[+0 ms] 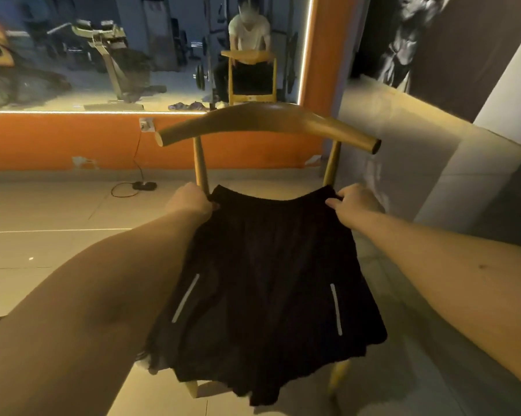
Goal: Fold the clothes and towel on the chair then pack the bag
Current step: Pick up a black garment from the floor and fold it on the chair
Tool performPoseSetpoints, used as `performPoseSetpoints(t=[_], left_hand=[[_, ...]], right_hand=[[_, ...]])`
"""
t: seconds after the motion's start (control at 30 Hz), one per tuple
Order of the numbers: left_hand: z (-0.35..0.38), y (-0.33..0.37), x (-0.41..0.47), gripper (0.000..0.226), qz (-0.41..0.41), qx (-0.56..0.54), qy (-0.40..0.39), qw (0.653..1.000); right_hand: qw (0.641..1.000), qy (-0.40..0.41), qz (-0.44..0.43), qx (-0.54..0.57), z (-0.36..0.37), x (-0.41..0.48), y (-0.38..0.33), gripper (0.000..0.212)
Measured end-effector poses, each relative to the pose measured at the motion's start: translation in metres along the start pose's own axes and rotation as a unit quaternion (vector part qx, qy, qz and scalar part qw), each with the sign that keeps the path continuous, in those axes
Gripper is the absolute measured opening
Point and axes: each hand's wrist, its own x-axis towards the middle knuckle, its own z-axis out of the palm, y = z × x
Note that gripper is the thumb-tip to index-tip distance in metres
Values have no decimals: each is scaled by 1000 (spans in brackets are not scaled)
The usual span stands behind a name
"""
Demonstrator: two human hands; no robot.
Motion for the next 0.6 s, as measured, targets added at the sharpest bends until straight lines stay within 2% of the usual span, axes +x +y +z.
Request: performPoseSetpoints(t=[0.13,0.27,0.33,0.4,0.47,0.5,0.6], left_hand=[[47,5,43,37,-19,-43,3,999],[86,5,78,29,-64,-85,-3,994],[99,4,91,29,-78,-110,-11,991],[108,2,97,33,-91,-139,-13,986],[112,2,93,46,-76,-138,-25,987],[113,3,87,56,-58,-143,-39,987],[110,-1,51,67,20,-186,-58,981]], right_hand=[[997,27,49,58,42,41,14,28],[990,47,51,122,75,72,23,29],[988,51,50,138,90,83,24,33],[989,10,36,144,99,87,24,49],[989,-55,27,135,103,82,27,74],[989,-71,27,130,103,78,28,79],[988,-20,51,142,93,54,38,67]])
